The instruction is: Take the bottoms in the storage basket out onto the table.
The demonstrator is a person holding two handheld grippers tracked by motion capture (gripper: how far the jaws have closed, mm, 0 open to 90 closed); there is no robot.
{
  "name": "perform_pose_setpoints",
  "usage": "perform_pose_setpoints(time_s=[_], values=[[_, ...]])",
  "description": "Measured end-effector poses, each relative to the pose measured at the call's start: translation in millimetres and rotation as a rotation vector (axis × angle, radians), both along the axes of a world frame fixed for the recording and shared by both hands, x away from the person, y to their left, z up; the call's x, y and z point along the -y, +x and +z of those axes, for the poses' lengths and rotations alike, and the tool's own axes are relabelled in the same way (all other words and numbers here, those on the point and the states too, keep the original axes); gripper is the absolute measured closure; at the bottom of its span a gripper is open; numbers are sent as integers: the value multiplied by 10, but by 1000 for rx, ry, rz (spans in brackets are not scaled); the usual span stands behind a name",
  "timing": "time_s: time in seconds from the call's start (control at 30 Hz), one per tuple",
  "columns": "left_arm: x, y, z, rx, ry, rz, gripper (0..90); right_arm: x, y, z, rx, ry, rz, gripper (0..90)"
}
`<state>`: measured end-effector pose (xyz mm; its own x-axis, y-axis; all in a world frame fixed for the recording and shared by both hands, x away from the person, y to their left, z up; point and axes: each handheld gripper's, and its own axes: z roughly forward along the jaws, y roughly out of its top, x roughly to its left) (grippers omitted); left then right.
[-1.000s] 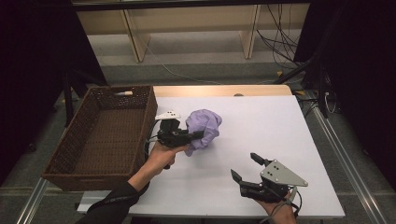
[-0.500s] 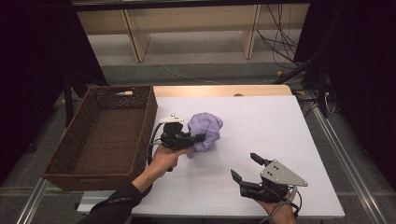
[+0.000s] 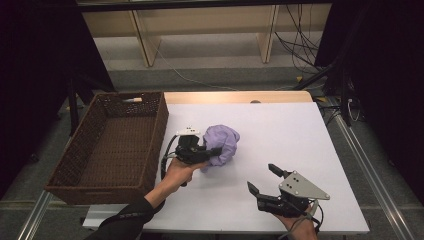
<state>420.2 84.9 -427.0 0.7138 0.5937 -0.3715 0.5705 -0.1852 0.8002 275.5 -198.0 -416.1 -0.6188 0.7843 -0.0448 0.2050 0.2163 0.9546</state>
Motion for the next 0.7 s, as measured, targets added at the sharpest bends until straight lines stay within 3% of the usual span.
perform_pose_setpoints(time_s=[0.7], values=[[143, -42, -139, -21, 41, -40, 742, -2, -2, -2, -1, -1, 0, 196]])
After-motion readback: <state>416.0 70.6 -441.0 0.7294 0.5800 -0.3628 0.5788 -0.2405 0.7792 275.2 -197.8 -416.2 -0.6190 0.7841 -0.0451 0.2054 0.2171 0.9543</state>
